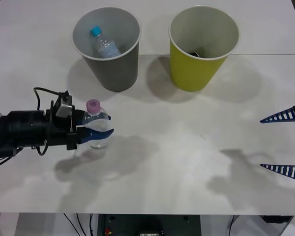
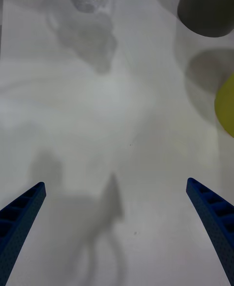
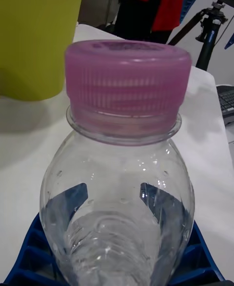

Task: Put the can into the green bin and the plastic bottle into the gray bin

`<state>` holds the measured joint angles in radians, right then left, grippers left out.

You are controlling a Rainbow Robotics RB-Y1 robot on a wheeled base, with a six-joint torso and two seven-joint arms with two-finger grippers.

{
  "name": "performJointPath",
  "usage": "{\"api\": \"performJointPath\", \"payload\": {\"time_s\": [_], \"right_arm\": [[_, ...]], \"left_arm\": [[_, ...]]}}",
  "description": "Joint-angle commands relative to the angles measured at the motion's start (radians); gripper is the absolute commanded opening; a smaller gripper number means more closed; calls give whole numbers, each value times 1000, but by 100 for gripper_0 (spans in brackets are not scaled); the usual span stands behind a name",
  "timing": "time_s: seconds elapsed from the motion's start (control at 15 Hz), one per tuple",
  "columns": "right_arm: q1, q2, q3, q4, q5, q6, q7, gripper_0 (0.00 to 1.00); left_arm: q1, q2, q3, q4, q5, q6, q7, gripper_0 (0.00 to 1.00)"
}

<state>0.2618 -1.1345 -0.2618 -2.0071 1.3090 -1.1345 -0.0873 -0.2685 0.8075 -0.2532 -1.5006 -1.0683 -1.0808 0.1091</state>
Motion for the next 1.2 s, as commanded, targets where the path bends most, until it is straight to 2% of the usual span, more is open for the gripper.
{"api": "performJointPath", "payload": {"time_s": [0.07,0.4,0.47,0.67,1.07,1.2], "right_arm": [[0,0,0,0,0,0,0,100],[0,0,0,0,0,0,0,100],[0,0,0,0,0,0,0,100],[0,0,0,0,0,0,0,100],[0,0,0,0,0,0,0,100],[0,0,0,0,0,0,0,100]], "left_arm": [[0,101,0,-89,-24,33,155,0],[0,275,31,-210,-41,59,363,0],[0,300,48,-243,-78,59,412,0],[0,368,106,-368,-205,59,653,0],[-49,441,166,-546,-397,58,1123,0],[-120,444,164,-547,-450,-10,1205,0]]}}
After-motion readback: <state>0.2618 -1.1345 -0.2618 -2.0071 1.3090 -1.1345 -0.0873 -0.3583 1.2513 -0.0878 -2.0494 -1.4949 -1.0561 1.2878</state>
